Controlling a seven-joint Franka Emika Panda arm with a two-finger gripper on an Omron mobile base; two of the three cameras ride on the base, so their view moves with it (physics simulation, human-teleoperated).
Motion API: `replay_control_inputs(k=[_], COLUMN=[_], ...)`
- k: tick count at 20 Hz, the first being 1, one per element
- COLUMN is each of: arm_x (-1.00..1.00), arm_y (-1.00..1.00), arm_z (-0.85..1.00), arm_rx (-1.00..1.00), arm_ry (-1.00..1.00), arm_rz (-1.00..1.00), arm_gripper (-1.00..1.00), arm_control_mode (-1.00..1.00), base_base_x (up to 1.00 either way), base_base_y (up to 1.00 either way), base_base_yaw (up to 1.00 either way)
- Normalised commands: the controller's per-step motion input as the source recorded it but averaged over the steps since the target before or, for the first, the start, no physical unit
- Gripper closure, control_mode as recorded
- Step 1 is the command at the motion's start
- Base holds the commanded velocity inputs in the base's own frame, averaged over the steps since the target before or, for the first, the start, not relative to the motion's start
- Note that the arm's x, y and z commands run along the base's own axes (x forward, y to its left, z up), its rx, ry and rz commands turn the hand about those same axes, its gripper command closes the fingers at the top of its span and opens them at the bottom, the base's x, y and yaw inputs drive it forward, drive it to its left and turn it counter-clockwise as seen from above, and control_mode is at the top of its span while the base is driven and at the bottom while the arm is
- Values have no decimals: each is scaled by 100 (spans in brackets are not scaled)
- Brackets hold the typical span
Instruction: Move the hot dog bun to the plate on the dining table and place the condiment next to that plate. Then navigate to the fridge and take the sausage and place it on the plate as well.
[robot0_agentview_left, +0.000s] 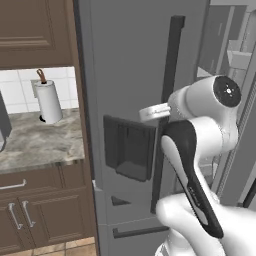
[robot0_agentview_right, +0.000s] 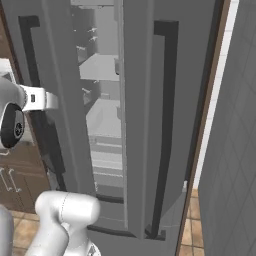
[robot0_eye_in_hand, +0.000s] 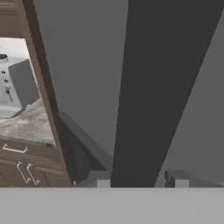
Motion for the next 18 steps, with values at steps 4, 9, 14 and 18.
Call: replay_control_inputs(k=[4, 9, 14, 18], arm_x=[-92, -67, -66, -100], arm_y=[100, 100, 92, 9], arm_z=[22, 15, 12, 8], arm_rx=[13, 17, 14, 7], arm_ry=[12, 15, 12, 0], arm_rz=[26, 31, 29, 26], arm_gripper=[100, 100, -100, -100], arm_control_mode=[-100, -100, -100, -100], base_base_x=[0, 0, 0, 0], base_base_y=[0, 0, 0, 0], base_base_yaw=[0, 0, 0, 0])
